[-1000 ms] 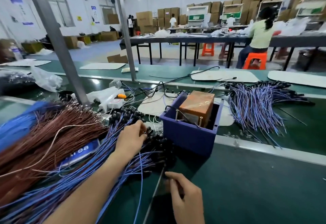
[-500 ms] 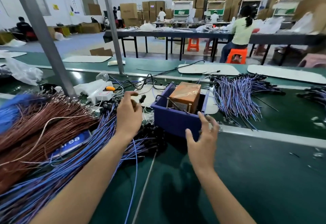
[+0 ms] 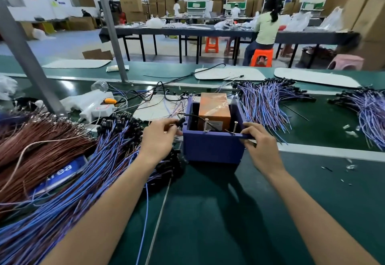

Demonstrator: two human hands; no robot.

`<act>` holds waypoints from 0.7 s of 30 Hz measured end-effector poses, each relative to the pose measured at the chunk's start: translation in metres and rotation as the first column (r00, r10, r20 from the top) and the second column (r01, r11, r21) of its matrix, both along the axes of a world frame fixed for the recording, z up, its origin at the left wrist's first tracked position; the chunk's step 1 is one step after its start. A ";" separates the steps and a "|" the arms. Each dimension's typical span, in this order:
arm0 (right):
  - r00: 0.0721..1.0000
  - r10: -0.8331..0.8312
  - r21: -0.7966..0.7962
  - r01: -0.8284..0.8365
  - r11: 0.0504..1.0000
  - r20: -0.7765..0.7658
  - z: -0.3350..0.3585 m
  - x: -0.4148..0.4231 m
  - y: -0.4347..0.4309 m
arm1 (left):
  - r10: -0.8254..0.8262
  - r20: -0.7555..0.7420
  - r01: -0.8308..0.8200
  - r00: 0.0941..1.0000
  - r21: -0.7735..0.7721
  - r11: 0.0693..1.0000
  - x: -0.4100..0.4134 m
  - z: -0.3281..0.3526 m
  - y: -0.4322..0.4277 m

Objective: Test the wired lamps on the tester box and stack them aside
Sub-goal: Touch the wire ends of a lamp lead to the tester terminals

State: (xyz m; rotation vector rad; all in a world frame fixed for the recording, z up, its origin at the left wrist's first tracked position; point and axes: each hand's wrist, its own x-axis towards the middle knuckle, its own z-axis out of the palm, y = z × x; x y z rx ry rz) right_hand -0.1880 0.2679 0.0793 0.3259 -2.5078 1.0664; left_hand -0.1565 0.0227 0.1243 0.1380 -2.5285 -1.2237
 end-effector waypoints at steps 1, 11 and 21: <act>1.000 0.022 0.003 -0.022 1.000 0.014 0.002 0.003 0.000 | -0.016 -0.026 0.017 1.000 0.066 0.998 0.004 0.003 0.002; 0.955 0.295 -0.457 -0.256 0.852 0.014 0.054 0.084 -0.030 | -0.469 -0.038 0.465 0.883 0.219 0.858 0.055 0.030 0.055; 0.946 -0.226 -0.539 0.319 0.779 0.234 0.012 0.063 0.099 | -0.487 0.376 0.546 0.789 -0.063 0.836 0.070 0.014 -0.044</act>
